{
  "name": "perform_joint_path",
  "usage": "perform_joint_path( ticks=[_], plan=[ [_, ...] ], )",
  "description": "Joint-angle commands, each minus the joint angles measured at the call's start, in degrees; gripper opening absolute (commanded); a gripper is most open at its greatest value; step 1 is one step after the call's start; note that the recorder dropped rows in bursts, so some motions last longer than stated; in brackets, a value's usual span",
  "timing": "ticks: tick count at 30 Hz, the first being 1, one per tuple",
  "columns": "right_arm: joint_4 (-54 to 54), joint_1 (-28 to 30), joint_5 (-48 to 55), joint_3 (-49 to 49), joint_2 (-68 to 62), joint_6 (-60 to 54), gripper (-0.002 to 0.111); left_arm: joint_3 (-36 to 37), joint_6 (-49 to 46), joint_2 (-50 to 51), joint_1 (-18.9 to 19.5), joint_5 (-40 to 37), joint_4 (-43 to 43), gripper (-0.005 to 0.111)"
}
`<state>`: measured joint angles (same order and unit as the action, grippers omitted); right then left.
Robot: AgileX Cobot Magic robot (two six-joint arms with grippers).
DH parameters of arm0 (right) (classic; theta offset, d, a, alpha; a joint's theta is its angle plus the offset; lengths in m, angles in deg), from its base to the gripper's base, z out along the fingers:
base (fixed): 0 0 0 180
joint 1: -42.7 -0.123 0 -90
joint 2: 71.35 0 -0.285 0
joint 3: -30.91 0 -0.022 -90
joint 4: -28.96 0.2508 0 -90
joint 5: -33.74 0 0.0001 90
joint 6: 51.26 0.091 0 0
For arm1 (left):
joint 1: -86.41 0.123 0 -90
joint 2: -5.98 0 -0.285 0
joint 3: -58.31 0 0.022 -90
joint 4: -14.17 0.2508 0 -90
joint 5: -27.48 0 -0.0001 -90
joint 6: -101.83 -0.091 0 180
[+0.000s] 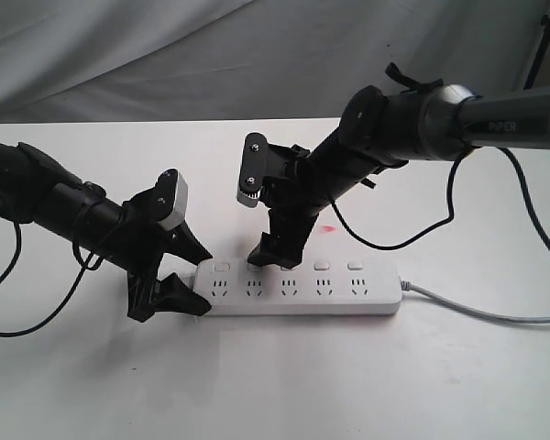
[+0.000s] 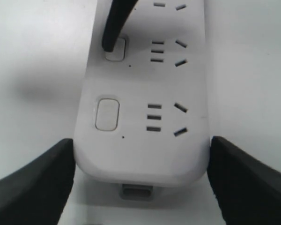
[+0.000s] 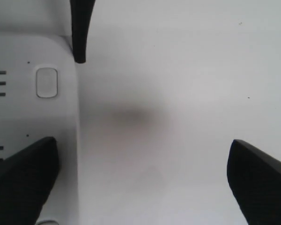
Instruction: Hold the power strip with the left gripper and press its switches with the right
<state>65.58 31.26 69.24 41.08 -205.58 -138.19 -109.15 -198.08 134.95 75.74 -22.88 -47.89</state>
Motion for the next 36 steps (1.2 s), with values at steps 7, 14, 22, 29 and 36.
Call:
perform_joint_path(
  ticks=[7, 14, 22, 29, 36],
  plan=[
    [-6.1, -0.5, -0.8, -1.9, -2.0, -1.3, 0.089, -0.3, -0.1, 0.4, -0.3, 1.2, -0.4, 0.0],
    [-6.3, -0.7, -0.9, -2.0, -2.0, -1.5, 0.089, -0.3, -0.1, 0.4, -0.3, 1.2, -0.4, 0.0],
    [-5.9, -1.2, -1.6, -2.0, -2.0, -1.5, 0.089, -0.3, -0.1, 0.4, -0.3, 1.2, -0.4, 0.0],
    [-5.9, -1.5, -1.9, -2.0, -2.0, -1.5, 0.089, -0.3, -0.1, 0.4, -0.3, 1.2, -0.4, 0.0],
    [-5.6, -1.7, -2.4, -2.0, -2.5, -1.5, 0.089, -0.3, -0.1, 0.4, -0.3, 1.2, -0.4, 0.0]
  ],
)
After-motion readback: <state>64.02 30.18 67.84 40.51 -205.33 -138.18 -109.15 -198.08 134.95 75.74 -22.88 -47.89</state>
